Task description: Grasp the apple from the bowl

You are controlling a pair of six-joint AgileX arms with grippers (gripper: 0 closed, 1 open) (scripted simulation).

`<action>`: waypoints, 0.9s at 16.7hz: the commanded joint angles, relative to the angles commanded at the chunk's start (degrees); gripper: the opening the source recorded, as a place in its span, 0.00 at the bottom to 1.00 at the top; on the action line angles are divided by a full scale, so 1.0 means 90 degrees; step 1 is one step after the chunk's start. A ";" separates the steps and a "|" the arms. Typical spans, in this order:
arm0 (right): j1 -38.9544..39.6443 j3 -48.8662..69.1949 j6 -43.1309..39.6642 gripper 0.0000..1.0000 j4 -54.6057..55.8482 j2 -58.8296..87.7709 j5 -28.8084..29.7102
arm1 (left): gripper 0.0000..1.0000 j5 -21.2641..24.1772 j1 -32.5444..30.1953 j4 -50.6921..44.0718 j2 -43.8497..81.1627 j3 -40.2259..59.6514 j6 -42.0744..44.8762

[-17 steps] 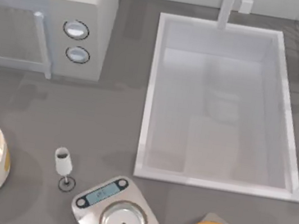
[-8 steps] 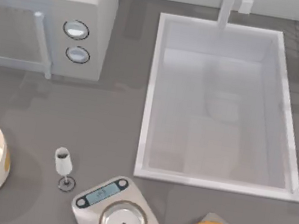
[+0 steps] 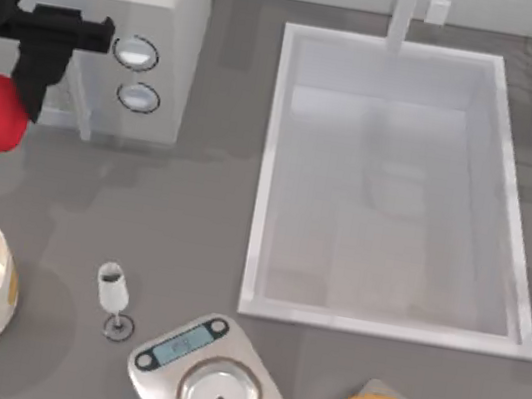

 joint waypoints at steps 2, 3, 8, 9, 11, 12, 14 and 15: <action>0.0000 0.0000 0.0000 1.00 0.0000 0.0000 0.0000 | 0.00 -0.0023 -0.0820 0.0407 0.0427 -0.0050 -0.0858; 0.0000 0.0000 0.0000 1.00 0.0000 0.0000 0.0000 | 0.00 -0.0033 -0.1158 0.0603 0.0617 -0.0080 -0.1201; 0.0000 0.0000 0.0000 1.00 0.0000 0.0000 0.0000 | 0.00 -0.0060 -0.1858 0.1133 0.1040 -0.0206 -0.1911; 0.0000 0.0000 0.0000 1.00 0.0000 0.0000 0.0000 | 0.00 -0.0060 -0.1858 0.1133 0.1040 -0.0206 -0.1911; 0.0000 0.0000 0.0000 1.00 0.0000 0.0000 0.0000 | 0.00 -0.0052 -0.1835 0.1118 0.1020 -0.0190 -0.1895; 0.0000 0.0000 0.0000 1.00 0.0000 0.0000 0.0000 | 0.00 -0.0055 -0.1835 0.1129 0.1020 -0.0196 -0.1895; 0.0000 0.0000 0.0000 1.00 0.0000 0.0000 0.0000 | 0.00 -0.0085 -0.1839 0.1292 0.1018 -0.0312 -0.1897; 0.0000 0.0000 0.0000 1.00 0.0000 0.0000 0.0000 | 0.00 -0.0108 -0.1851 0.1446 0.1020 -0.0417 -0.1902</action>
